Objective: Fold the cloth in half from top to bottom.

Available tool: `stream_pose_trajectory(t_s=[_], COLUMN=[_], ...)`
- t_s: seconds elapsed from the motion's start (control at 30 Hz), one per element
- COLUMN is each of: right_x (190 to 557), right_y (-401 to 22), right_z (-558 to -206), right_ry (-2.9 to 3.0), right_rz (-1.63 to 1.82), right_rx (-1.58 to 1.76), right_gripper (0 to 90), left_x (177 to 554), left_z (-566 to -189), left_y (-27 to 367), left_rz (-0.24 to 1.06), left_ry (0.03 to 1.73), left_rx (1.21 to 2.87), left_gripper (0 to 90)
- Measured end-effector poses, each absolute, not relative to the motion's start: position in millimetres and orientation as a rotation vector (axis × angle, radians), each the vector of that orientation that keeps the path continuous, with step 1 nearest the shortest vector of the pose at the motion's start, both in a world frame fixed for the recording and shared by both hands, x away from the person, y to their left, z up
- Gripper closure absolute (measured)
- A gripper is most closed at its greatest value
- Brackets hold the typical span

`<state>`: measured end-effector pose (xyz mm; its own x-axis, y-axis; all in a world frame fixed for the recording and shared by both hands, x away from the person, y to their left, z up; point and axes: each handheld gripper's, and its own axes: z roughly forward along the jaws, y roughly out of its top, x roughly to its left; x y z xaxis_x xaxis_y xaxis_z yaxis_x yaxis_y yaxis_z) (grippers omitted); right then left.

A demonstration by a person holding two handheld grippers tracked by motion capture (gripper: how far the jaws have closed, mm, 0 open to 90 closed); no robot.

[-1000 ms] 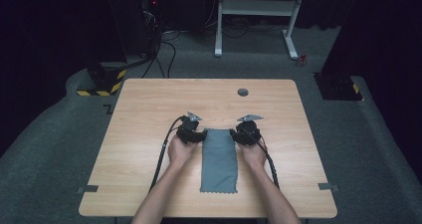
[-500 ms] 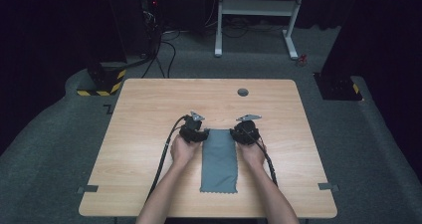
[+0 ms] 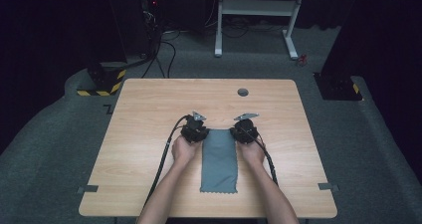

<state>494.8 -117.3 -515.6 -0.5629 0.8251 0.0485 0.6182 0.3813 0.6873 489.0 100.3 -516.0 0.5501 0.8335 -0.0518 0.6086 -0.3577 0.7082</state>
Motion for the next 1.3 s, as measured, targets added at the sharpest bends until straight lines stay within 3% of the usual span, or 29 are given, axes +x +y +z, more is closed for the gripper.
stream_pose_trajectory(t_s=[0.17, 0.87, 1.3], right_x=[495.2, 484.4, 497.3], right_y=[-117.9, -128.7, -124.9], right_z=[-515.0, -485.9, -458.2], right_ry=[2.348, 2.311, 2.275], right_rz=[0.971, 1.099, 1.094], right_rx=[1.266, 1.186, 1.176], right_gripper=[88.4, 89.1, 89.1], left_x=[491.6, 486.2, 501.2], left_z=[-516.3, -490.5, -459.9], left_y=[104.0, 110.0, 111.0], left_rz=[0.354, 0.375, 0.427], left_ry=[1.178, 1.102, 1.104], left_rx=[2.066, 2.009, 1.967], left_gripper=[87.8, 88.6, 88.6])
